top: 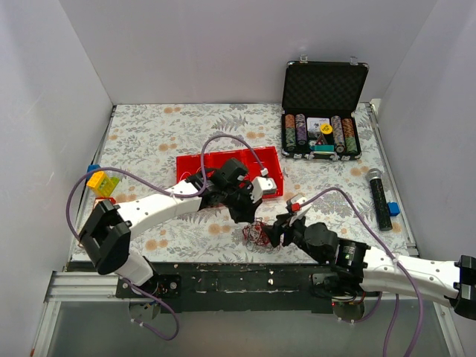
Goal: Untangle the cables
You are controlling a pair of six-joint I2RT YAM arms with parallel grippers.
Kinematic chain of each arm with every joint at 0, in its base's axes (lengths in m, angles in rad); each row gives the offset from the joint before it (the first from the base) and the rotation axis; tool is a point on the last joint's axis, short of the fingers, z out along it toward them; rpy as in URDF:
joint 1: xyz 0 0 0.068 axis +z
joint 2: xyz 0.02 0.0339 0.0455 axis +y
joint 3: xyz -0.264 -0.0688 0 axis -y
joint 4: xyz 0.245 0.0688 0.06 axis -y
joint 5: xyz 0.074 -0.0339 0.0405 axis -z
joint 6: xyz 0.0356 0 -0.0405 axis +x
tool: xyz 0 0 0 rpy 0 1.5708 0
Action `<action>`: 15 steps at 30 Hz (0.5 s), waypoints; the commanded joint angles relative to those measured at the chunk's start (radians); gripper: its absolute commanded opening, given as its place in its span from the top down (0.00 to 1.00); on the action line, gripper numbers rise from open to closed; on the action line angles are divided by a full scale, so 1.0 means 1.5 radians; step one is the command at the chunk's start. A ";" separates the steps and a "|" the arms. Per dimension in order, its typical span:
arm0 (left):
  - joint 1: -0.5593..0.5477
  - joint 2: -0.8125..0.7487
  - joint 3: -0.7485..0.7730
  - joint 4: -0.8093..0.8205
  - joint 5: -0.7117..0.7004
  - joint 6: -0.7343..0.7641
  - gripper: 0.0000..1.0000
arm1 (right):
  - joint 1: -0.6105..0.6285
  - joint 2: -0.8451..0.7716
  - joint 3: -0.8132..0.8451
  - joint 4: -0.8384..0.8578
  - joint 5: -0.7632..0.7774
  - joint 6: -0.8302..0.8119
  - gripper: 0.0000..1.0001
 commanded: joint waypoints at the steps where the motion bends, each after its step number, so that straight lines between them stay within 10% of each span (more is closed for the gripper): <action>1: -0.002 -0.069 0.036 -0.038 0.008 -0.012 1.00 | -0.001 0.016 0.050 0.090 -0.020 -0.044 0.29; 15: -0.045 -0.117 0.192 -0.171 0.029 0.000 0.99 | -0.001 0.131 0.100 0.236 -0.004 -0.126 0.47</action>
